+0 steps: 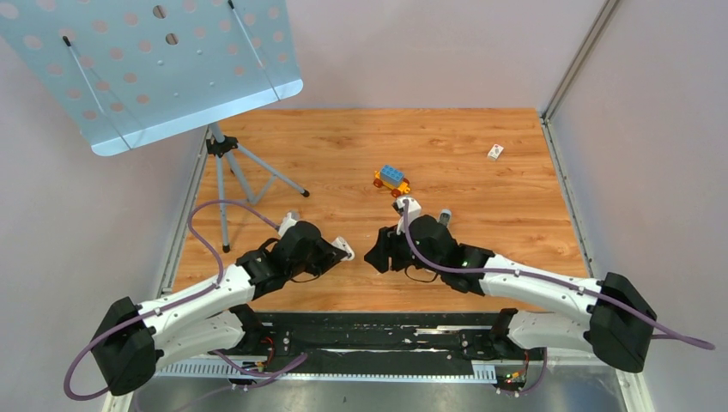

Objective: Load the staples into the stapler

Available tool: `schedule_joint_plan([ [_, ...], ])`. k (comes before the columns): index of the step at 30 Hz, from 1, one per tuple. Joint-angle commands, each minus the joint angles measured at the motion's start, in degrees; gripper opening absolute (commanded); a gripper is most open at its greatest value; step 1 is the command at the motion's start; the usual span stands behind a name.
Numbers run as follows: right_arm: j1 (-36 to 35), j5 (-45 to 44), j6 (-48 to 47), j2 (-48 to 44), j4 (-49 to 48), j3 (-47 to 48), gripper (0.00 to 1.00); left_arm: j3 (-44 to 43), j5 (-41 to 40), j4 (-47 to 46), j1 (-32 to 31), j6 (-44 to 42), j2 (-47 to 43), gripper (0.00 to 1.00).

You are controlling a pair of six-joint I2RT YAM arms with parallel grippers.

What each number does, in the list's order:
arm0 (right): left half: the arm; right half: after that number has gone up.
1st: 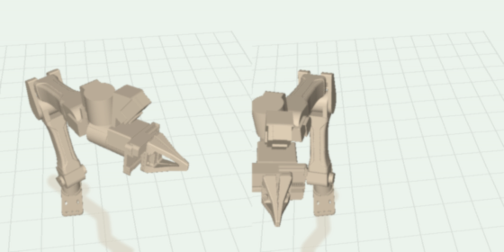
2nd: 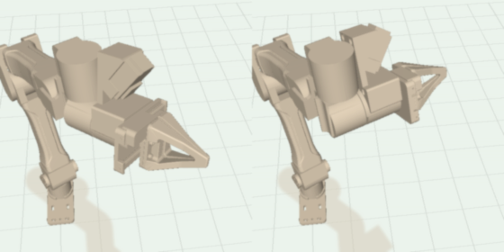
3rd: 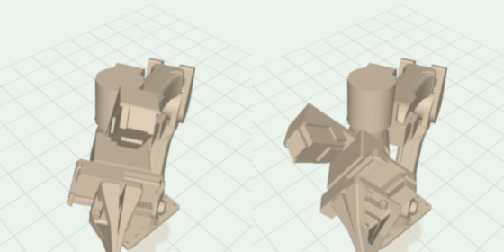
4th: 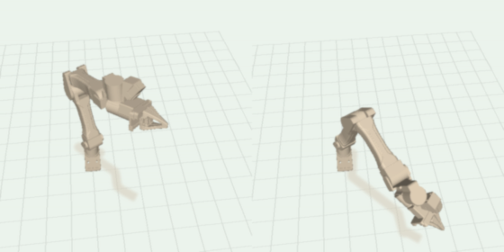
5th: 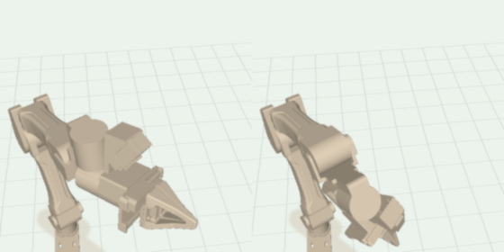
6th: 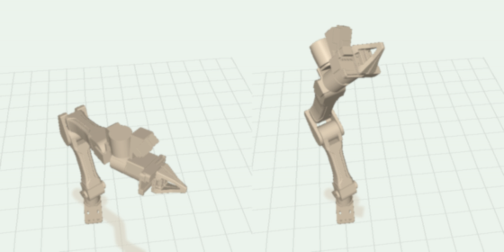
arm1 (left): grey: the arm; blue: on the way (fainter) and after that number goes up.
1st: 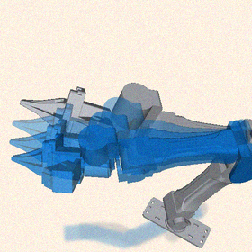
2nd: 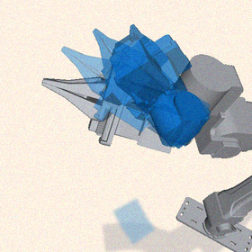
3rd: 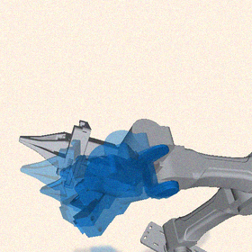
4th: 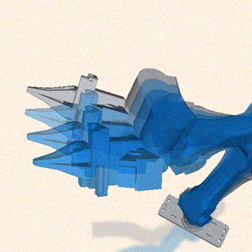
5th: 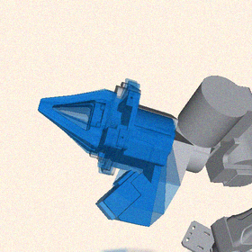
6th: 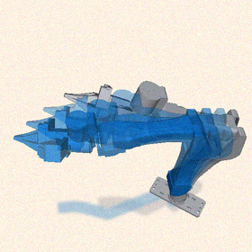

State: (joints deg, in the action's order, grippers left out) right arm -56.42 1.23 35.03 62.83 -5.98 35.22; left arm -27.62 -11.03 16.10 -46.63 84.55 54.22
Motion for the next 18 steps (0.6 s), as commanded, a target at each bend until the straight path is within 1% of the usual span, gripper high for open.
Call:
schedule_joint_plan([
  [1,-1.73,0.95,-1.85,3.43,-3.71,2.33,0.58,-0.46,2.6,-3.68,-0.03,-3.73,-0.72,0.0],
  [8,-1.79,2.53,-2.41,8.1,-5.43,3.59,0.57,0.44,5.93,-7.09,-0.26,-6.76,-1.92,0.0],
  [18,-1.89,1.27,-3.21,12.11,-5.71,5.4,0.51,2.25,8.15,-9.15,-0.39,-7.99,-4.3,0.0],
])
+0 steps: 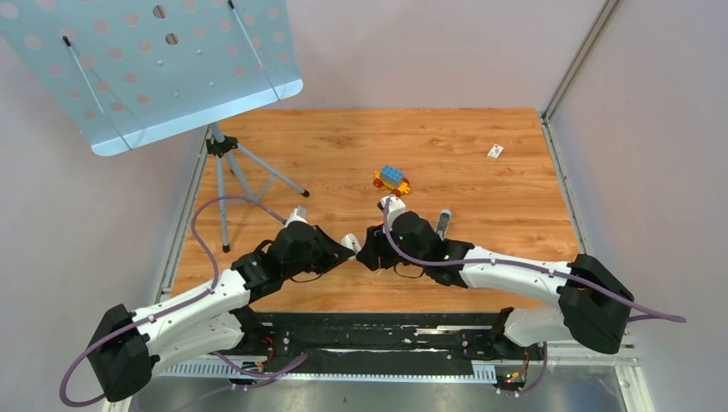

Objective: Load the staples into the stapler

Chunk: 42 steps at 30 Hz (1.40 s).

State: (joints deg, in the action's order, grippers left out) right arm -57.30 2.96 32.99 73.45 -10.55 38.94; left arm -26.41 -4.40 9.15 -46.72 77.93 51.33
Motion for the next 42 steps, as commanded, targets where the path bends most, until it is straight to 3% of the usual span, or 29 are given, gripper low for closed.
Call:
schedule_joint_plan([
  [1,-1.06,-0.42,-1.28,1.86,-1.1,1.91,0.5,1.1,1.77,-2.25,-0.3,-1.52,-1.55,0.0],
  [18,-1.06,-1.18,-3.94,6.09,-2.04,3.09,0.39,1.53,3.38,-2.47,-0.3,-3.73,-2.63,0.0],
  [27,-1.06,-1.96,-7.03,5.4,-6.53,-0.08,0.23,3.0,4.05,-4.59,-0.3,-5.5,-4.85,0.0],
  [33,-1.06,-1.3,-10.71,3.73,-8.15,-2.04,0.0,3.04,3.28,-2.08,-0.13,-7.18,-5.96,0.0],
  [42,-0.99,1.13,-14.71,0.25,-9.57,-7.38,0.0,-2.38,1.63,6.2,2.07,-16.92,-6.75,0.0],
])
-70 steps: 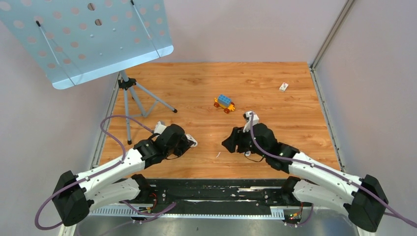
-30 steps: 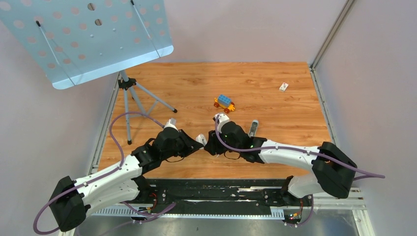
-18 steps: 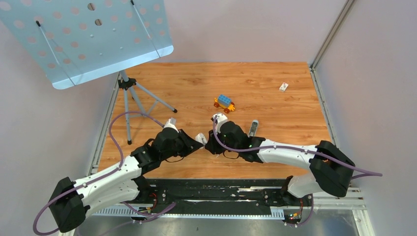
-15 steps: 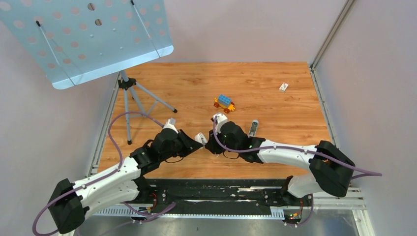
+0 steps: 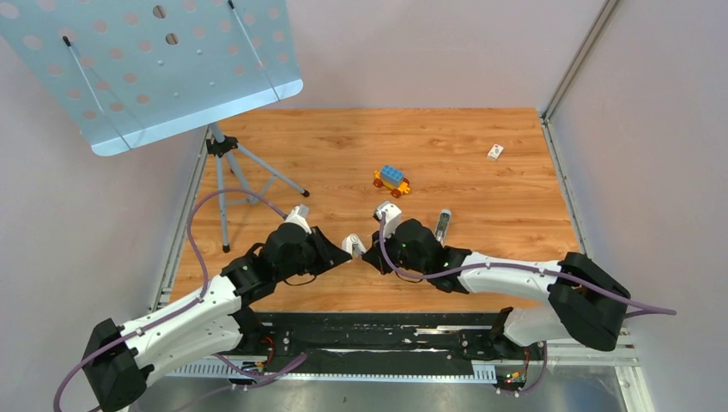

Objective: Load the staples into the stapler

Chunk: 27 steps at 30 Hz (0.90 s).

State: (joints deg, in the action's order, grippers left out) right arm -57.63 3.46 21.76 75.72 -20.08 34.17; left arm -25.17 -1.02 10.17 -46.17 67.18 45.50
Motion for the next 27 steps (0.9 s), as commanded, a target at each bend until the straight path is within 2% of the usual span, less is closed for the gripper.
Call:
schedule_joint_plan([
  [1,-0.72,0.63,-3.6,-2.41,0.09,-3.19,0.0,-4.28,-2.32,6.21,1.65,-6.83,-0.88,0.0],
  [12,-1.24,10.6,-5.05,-2.72,-2.36,-7.09,0.0,-9.25,-10.18,9.32,2.63,-12.72,1.53,0.0],
  [17,-1.63,10.92,-4.11,-3.94,-0.57,-7.13,0.0,-11.65,-15.94,9.3,2.83,-15.49,4.09,0.0],
  [27,-1.79,9.64,3.08,-2.44,-1.61,-6.97,0.0,-11.26,-17.64,4.53,2.93,-18.28,9.02,0.0],
])
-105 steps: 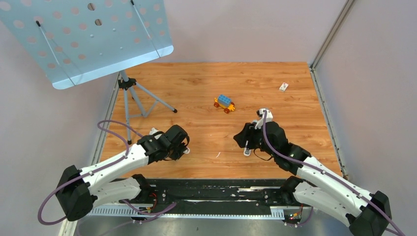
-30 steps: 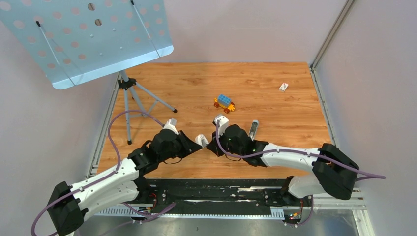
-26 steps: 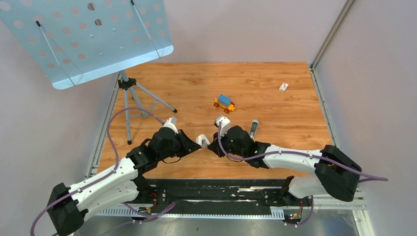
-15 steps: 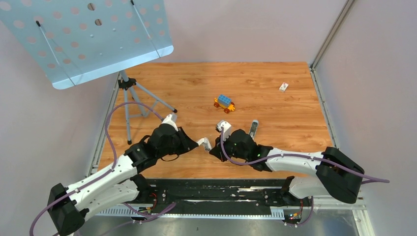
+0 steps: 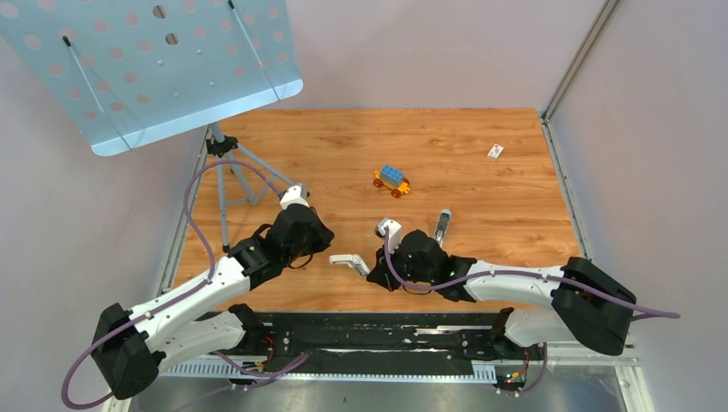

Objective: Load the staples into the stapler

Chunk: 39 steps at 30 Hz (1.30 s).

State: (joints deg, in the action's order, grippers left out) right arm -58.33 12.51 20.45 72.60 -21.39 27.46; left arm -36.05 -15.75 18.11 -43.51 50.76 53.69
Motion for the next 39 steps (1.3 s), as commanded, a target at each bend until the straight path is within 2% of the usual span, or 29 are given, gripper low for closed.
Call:
schedule_joint_plan([
  [1,-1.09,-0.33,5.93,1.28,-0.21,-0.09,0.0,-0.14,-2.87,-3.85,0.26,-1.89,0.83,0.0],
  [3,-1.08,-1.77,8.51,2.2,0.66,0.57,0.0,0.02,-2.87,-4.17,0.24,-2.15,0.76,0.0],
  [4,-1.09,-2.36,9.69,2.79,1.4,1.12,0.0,-0.17,-2.95,-3.95,0.26,-2.53,0.68,0.06],
  [9,-0.98,-3.95,13.98,4.51,5.32,3.99,0.0,-3.04,-3.05,1.07,0.26,-4.89,0.65,0.54],
  [10,-0.95,-4.53,15.09,4.68,6.22,4.65,0.0,-3.78,-2.61,2.86,0.26,-5.21,0.84,0.6],
  [12,-0.66,-5.86,17.69,5.15,7.73,5.9,0.0,-5.03,-0.64,5.18,0.26,-5.91,1.47,0.67],
  [16,-0.52,-7.24,21.03,6.19,5.85,6.95,0.0,-4.74,5.58,6.29,0.26,-5.09,1.82,0.72],
  [21,-0.53,-9.79,24.13,5.93,3.18,7.64,0.0,0.64,10.62,0.31,0.24,0.92,-0.66,0.74],
  [34,-0.5,-12.43,25.41,2.75,0.36,8.94,0.0,7.5,9.43,-16.8,0.26,9.49,0.09,0.69],
  [39,-0.53,-12.15,25.81,2.3,-0.89,8.08,0.0,7.33,7.63,-17.86,0.26,9.68,1.49,0.64],
])
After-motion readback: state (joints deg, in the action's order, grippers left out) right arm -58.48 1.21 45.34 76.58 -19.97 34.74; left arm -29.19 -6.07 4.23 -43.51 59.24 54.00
